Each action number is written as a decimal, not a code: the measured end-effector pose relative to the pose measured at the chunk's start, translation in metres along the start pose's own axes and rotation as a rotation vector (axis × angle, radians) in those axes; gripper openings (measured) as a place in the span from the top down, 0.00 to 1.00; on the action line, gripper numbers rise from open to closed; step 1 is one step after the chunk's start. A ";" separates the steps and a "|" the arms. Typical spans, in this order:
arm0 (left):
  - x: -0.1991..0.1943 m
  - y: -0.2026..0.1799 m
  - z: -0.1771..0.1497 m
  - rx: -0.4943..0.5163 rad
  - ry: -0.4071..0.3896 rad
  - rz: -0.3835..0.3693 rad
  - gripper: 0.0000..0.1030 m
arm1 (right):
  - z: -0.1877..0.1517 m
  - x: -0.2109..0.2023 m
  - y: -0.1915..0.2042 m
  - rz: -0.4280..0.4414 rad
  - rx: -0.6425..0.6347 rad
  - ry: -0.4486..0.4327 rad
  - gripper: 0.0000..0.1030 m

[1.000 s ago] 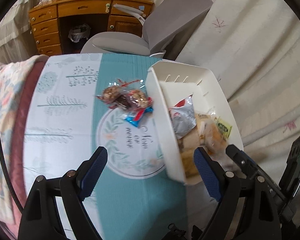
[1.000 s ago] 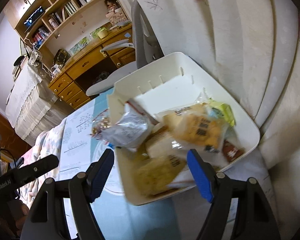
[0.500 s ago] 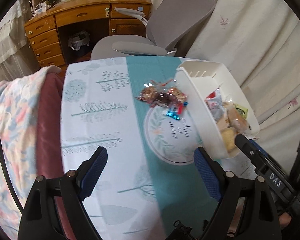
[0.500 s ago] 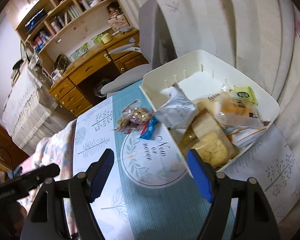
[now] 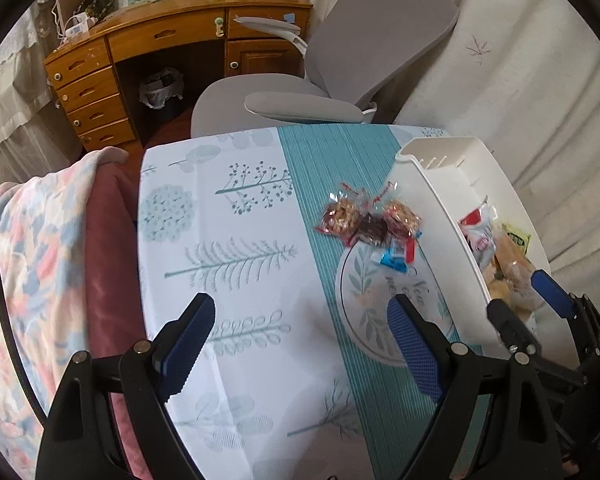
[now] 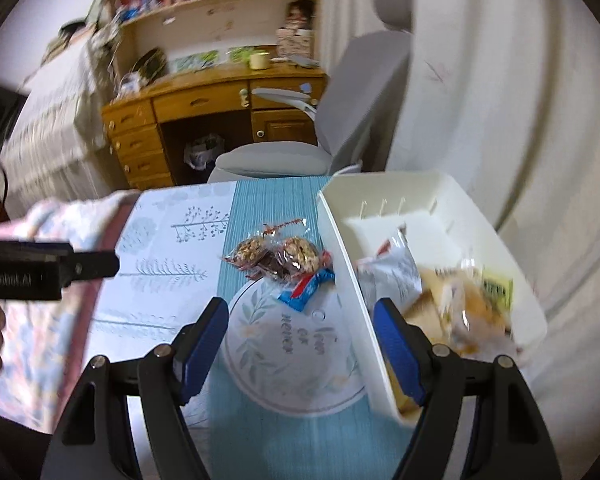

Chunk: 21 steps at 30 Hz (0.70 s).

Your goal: Organize snacks

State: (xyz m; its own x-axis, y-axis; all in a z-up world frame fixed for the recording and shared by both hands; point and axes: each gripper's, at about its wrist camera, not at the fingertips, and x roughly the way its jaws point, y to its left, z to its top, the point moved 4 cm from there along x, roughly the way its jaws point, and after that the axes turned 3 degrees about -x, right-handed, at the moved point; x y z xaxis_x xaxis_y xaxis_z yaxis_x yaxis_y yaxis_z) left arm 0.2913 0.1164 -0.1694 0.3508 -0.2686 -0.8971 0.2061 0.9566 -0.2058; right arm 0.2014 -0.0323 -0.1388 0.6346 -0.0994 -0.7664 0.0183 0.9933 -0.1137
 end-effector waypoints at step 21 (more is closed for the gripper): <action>0.146 -0.023 0.071 0.128 0.090 -0.075 0.15 | 0.028 0.112 0.025 -0.060 -0.385 0.110 0.40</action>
State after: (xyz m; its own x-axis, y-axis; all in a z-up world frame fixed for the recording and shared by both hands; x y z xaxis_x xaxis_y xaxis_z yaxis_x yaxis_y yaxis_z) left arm 0.4028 0.0468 -0.2673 0.2481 -0.3220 -0.9136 0.3456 0.9105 -0.2271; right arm 0.2943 -0.0169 -0.2099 0.5542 -0.1826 -0.8121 -0.2517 0.8932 -0.3727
